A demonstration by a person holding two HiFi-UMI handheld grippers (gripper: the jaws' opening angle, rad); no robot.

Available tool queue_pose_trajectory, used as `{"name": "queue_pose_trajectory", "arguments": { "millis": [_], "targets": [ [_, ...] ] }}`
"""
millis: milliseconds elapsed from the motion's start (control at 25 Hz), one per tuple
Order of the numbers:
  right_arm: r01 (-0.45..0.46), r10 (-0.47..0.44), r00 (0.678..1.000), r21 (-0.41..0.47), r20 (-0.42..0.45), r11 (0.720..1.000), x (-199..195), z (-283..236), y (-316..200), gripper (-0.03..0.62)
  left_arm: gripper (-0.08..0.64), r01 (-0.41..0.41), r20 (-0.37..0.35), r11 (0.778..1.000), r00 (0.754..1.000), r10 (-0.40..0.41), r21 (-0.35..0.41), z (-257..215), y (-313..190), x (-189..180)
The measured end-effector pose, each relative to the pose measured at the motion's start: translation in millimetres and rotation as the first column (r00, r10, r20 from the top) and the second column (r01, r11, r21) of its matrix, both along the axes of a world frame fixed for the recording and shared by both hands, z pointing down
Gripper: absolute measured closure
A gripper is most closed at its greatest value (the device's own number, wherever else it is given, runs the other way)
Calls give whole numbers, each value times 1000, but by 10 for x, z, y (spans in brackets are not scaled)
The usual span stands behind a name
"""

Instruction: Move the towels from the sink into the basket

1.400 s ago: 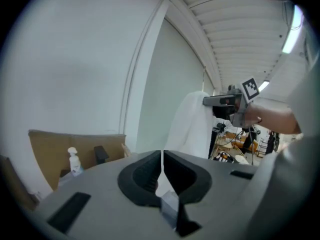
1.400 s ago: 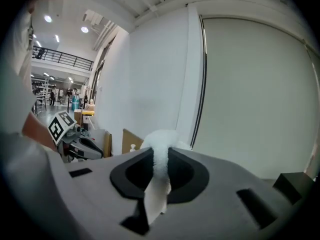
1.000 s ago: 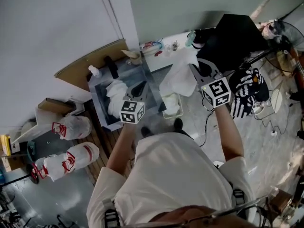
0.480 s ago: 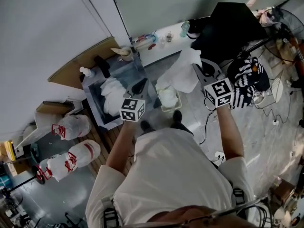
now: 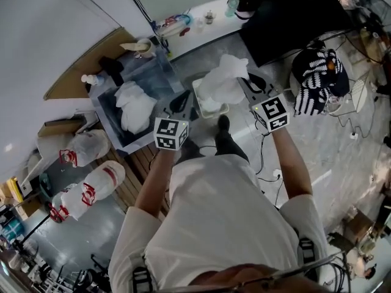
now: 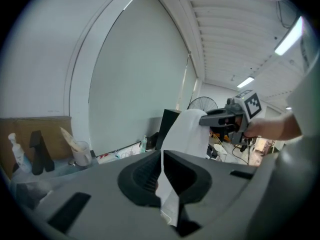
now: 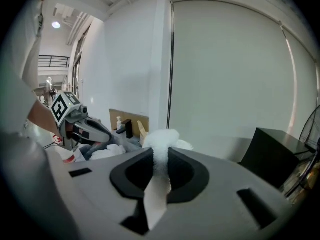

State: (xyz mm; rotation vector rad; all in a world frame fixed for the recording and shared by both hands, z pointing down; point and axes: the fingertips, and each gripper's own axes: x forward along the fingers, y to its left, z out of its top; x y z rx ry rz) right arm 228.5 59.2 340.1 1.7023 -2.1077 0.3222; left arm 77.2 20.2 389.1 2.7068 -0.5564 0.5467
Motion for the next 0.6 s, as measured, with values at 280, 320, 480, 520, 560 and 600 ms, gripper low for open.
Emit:
{"name": "queue_pose_trajectory", "arguments": {
  "millis": [280, 320, 480, 520, 560, 600],
  "targets": [
    [49, -45, 998, -86, 42, 995, 18, 872, -8, 537, 542, 17, 50, 997, 999, -13, -71, 693, 213, 314],
    [58, -53, 997, -102, 51, 993, 6, 1018, 11, 537, 543, 23, 59, 996, 998, -18, -82, 810, 273, 345],
    [96, -83, 993, -158, 87, 983, -35, 1608, 73, 537, 543, 45, 86, 994, 996, -37, -100, 1253, 491, 496],
    [103, -88, 992, -169, 95, 980, -37, 1758, 78, 537, 542, 51, 91, 994, 995, -42, -102, 1358, 537, 532],
    [109, -91, 990, -180, 104, 978, -36, 1910, 80, 537, 543, 57, 94, 993, 994, -48, -104, 1464, 581, 564],
    [114, -94, 989, -191, 112, 975, -34, 2061, 85, 537, 543, 66, 95, 992, 994, -55, -110, 1569, 627, 592]
  ]
}}
